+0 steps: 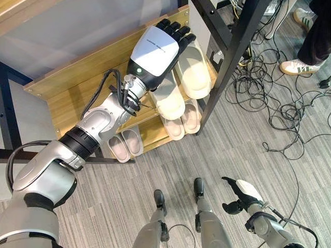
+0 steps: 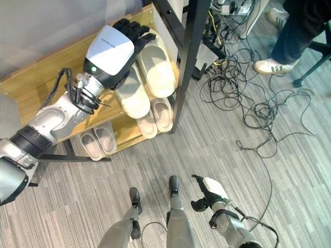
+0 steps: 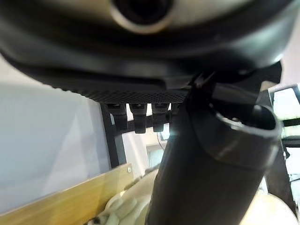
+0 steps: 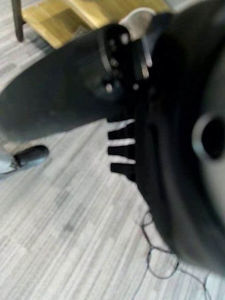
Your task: Arrange the slippers neatly on the shoe rack.
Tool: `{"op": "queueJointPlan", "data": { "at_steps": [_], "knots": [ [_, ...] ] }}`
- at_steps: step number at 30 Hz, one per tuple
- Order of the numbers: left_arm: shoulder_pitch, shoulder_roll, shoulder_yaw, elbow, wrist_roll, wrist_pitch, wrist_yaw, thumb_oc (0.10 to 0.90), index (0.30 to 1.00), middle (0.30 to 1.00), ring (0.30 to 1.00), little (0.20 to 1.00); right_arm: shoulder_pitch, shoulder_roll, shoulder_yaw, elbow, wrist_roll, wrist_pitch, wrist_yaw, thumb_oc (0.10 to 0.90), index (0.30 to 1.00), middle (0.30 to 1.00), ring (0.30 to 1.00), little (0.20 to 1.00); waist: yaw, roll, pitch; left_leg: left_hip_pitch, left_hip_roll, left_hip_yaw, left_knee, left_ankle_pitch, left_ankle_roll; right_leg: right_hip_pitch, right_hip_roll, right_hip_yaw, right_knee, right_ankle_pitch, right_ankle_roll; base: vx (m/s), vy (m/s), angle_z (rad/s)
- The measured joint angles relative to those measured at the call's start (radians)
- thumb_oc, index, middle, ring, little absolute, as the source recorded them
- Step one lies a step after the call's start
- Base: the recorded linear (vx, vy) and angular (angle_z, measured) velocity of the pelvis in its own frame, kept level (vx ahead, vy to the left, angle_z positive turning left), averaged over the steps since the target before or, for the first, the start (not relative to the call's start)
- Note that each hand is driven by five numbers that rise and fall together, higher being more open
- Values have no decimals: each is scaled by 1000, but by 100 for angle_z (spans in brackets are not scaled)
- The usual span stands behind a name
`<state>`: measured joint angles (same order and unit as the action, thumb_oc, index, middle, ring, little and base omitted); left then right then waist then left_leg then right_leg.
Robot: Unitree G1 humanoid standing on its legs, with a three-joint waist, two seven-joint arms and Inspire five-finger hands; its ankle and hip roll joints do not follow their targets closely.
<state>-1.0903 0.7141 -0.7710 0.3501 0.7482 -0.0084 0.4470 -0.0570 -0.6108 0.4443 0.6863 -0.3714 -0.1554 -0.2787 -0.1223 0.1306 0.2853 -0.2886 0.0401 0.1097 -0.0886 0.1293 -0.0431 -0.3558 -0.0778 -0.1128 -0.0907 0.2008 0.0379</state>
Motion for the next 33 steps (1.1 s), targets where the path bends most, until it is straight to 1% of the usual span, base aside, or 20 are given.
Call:
{"op": "queueJointPlan", "data": {
  "at_steps": [1, 7, 9, 10, 11, 12, 13, 15, 16, 17, 18, 19, 20, 22, 23, 26, 27, 28, 29, 33],
  "knots": [
    [28, 0, 2, -22, 0, -18, 0, 800, 900, 900, 900, 900, -1, 0, 0, -1, 0, 0, -2, 800, 900, 900, 900, 900, 0, 0, 0, 0, 0, -5, 0, 2, -2, 3, 0, -5, 0, 0, 0, -12, 2, 8],
    [129, 11, 25, -23, -1, -38, -7, 800, 900, 900, 900, 900, -1, 2, -1, -1, -1, 2, -7, 800, 900, 900, 900, 900, 7, 0, 0, 4, 1, -10, 0, 7, -2, 11, 2, -17, 0, 0, 0, -10, -5, 3],
    [197, 9, 90, -52, -3, -39, -8, 800, 900, 900, 900, 900, 2, 6, -1, -1, -2, 2, -9, 800, 900, 900, 900, 900, 10, 0, 0, 4, 4, -10, 0, 8, -3, 12, 3, -17, 0, 0, -1, 0, 0, 0],
    [200, 9, 95, -53, -4, -39, -8, 800, 900, 900, 900, 900, 3, 7, -1, 0, -2, 3, -9, 800, 900, 900, 900, 900, 13, 0, 0, 5, 4, -10, 0, 8, -4, 13, 3, -18, 0, 0, -1, 0, 0, 0],
    [254, -11, 164, -80, -24, -48, -12, 800, 900, 900, 900, 900, 1, 14, -5, -1, -4, 8, -10, 800, 900, 900, 900, 900, 20, 1, -1, 9, 4, -11, 0, 8, -4, 16, 4, -18, 0, 0, 0, 0, -6, -5],
    [328, -53, 260, -118, -47, -53, -11, 800, 900, 900, 900, 900, 1, 22, -10, -1, -5, 12, -12, 800, 900, 900, 900, 900, 19, 1, -1, 16, 4, -9, 0, 8, -4, 22, 2, -16, 0, 0, -1, 1, -14, -5],
    [360, -71, 283, -138, -88, -49, 3, 800, 900, 900, 900, 900, 7, 30, -17, -1, -6, 13, -12, 800, 900, 900, 900, 900, 25, 1, -1, 22, 6, -10, 0, 8, -4, 28, 2, -17, 0, -1, -2, 6, -11, 5],
    [399, -69, 313, -163, -117, -52, 3, 800, 900, 900, 900, 900, 6, 40, -22, -3, -7, 14, -12, 800, 900, 900, 900, 900, 34, 0, -1, 24, 9, -17, 0, 8, -4, 34, 6, -21, 0, -5, -2, 8, -10, 8],
    [483, -78, 374, -224, -151, -54, 13, 800, 900, 900, 900, 900, 8, 42, -24, -18, -7, 14, -13, 800, 900, 900, 900, 900, 35, 0, -1, 25, 11, -18, 0, 9, -5, 34, 7, -20, 0, -5, -2, 17, -12, 5],
    [516, -77, 388, -234, -169, -53, 20, 800, 900, 900, 900, 900, 11, 42, -25, -26, -7, 14, -13, 800, 900, 900, 900, 900, 50, 0, -1, 25, 12, -22, 0, 10, -6, 36, 8, -21, 0, -8, 2, 37, -18, 6],
    [528, -78, 390, -237, -177, -53, 22, 800, 900, 900, 900, 900, 11, 42, -25, -27, -7, 14, -13, 800, 900, 900, 900, 900, 55, -1, -2, 25, 12, -25, 0, 11, -8, 38, 8, -22, 0, -9, 3, 39, -14, 7],
    [562, -88, 418, -259, -185, -55, 21, 800, 900, 900, 900, 900, 12, 44, -30, -31, -8, 15, -12, 800, 900, 900, 900, 900, 56, -1, -2, 26, 11, -28, 0, 11, -8, 41, 10, -23, 0, -10, 5, 30, -8, 5],
    [632, -117, 468, -307, -204, -59, 22, 800, 900, 900, 900, 900, 15, 45, -34, -37, -9, 14, -12, 800, 900, 900, 900, 900, 53, -1, -2, 32, 11, -31, 0, 10, -8, 48, 10, -24, 0, -11, 5, 13, -4, 4],
    [676, -128, 478, -332, -241, -68, 27, 800, 900, 900, 900, 900, 26, 43, -47, -32, -11, 18, -12, 800, 900, 900, 900, 900, 58, -2, -2, 41, 13, -43, 0, 11, -8, 64, 9, -39, 0, -14, 0, 16, -8, 16],
    [702, -140, 499, -356, -265, -75, 27, 800, 900, 900, 900, 900, 29, 45, -56, -35, -11, 19, -13, 800, 900, 900, 900, 900, 54, -5, -3, 41, 14, -46, 0, 10, -8, 65, 9, -44, -1, -18, 3, 12, -7, 18],
    [733, -149, 509, -377, -325, -86, 27, 800, 900, 900, 900, 900, 28, 45, -71, -35, -11, 21, -13, 800, 900, 900, 900, 900, 64, -8, -5, 40, 14, -51, 0, 11, -8, 67, 12, -48, 0, -19, 3, 10, -9, 4],
    [753, -169, 519, -389, -349, -89, 27, 800, 900, 900, 900, 900, 29, 48, -77, -35, -12, 21, -13, 800, 900, 900, 900, 900, 65, -10, -6, 41, 14, -51, 0, 11, -8, 67, 13, -48, 0, -19, 4, 33, -10, 2],
    [801, -223, 543, -420, -407, -106, 20, 800, 900, 900, 900, 900, 32, 57, -89, -35, -11, 22, -13, 800, 900, 900, 900, 900, 62, -10, -7, 45, 14, -53, 0, 11, -8, 72, 13, -49, -1, -17, 1, 23, -9, 4],
    [820, -242, 537, -427, -443, -109, 13, 800, 900, 900, 900, 900, 34, 61, -91, -34, -11, 24, -13, 800, 900, 900, 900, 900, 63, -11, -7, 49, 14, -56, 0, 11, -8, 78, 13, -52, -1, -16, -1, 35, -16, 7],
    [861, -265, 527, -431, -564, -115, -49, 800, 900, 900, 900, 900, 39, 79, -92, -35, -11, 32, -13, 800, 900, 900, 900, 900, 64, -19, -11, 71, 16, -65, 0, 11, -8, 107, 14, -64, -1, -23, 1, 38, -19, 7]
  ]
}}
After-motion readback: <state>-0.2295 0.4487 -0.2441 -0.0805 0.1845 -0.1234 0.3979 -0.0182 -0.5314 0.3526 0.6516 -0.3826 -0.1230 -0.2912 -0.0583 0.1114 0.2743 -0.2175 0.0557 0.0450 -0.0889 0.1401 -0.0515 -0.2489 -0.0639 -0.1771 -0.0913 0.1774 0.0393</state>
